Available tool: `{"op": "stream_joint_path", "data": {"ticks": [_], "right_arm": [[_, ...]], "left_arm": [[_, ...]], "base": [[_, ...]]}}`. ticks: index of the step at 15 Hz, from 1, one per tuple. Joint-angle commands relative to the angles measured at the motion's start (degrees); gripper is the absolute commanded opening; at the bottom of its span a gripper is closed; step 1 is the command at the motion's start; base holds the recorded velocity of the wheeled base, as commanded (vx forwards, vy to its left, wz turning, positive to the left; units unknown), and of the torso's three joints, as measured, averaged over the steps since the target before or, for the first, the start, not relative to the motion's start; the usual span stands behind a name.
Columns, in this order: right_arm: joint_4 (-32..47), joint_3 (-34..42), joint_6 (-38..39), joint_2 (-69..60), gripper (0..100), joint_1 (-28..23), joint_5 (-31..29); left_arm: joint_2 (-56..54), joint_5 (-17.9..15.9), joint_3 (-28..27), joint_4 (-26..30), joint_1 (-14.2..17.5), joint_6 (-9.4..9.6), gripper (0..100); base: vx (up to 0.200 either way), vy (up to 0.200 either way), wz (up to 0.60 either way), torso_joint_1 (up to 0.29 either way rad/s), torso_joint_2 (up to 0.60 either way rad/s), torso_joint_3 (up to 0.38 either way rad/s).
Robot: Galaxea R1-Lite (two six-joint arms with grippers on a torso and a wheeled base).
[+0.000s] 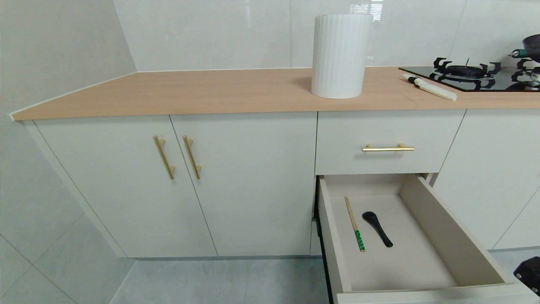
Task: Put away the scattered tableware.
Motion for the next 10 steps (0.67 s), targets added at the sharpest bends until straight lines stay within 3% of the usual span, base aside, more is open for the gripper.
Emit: {"op": "stream_joint_path", "data": {"ticks": [1,5,10], "right_arm": [[-0.2,-4.3,0.2,11.2,100,1.2,2.0],[-1.9,-9.7,0.2,20.3,100,1.6,1.5],[-3.5,-10.6,3.4,23.9,100,2.0,0.5]], "left_arm": [[0.1,0.0,0.1,0.0,0.0,0.13,100],[0.1,0.0,0.1,0.0,0.0,-0.13,100],[0.1,0.1,0.1,0.0,0.0,-0.13,100]], "base": [[0.000,0.000,0.00,0.000,0.00,0.000],[0.000,0.000,0.00,0.000,0.00,0.000],[0.000,0.000,0.00,0.000,0.00,0.000]]}}
